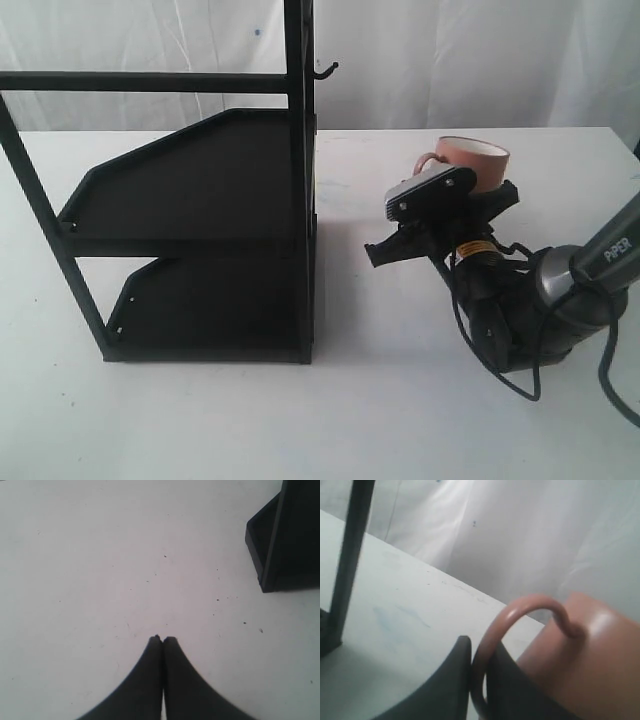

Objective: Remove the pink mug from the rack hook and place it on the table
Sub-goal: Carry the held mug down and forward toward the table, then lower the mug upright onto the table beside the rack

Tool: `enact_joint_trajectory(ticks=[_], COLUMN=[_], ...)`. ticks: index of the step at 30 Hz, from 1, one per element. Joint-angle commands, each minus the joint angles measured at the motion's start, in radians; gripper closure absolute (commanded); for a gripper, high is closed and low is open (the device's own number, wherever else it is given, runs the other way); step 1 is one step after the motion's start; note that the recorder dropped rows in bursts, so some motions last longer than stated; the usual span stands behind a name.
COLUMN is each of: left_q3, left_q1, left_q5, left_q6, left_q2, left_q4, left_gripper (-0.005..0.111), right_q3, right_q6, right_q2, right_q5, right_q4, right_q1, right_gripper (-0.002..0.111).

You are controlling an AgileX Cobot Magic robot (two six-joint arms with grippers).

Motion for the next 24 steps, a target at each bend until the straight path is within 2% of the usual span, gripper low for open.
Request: enact_joint_trajectory(ticks=[1, 6, 20, 24], left_q3=[0.003, 0.003, 0.003, 0.003], left_q1=[0.000, 0.000, 0.000, 0.000], left_q5=[0.000, 0.000, 0.000, 0.000], left_q6=[0.000, 0.000, 0.000, 0.000], left_q2=[-0.004, -0.004, -0.004, -0.004], left_q4=[-0.004, -0.004, -0.004, -0.004], left_gripper=[0.107, 0.107, 0.107, 0.107], right_q3=[-0.010, -0.010, -0.067, -0.080], right_q6=[-0.004, 0.219, 0.230, 0.230], right_q2=[0.010, 0.010, 0.020, 0.065], right_q5=[0.005, 0.047, 0.208, 0.204], right_q4=[-0.130, -0.185, -0.254, -0.262], right_q1=[-0.006, -0.006, -0.011, -0.016], right_gripper=[0.108, 0.108, 0.108, 0.108])
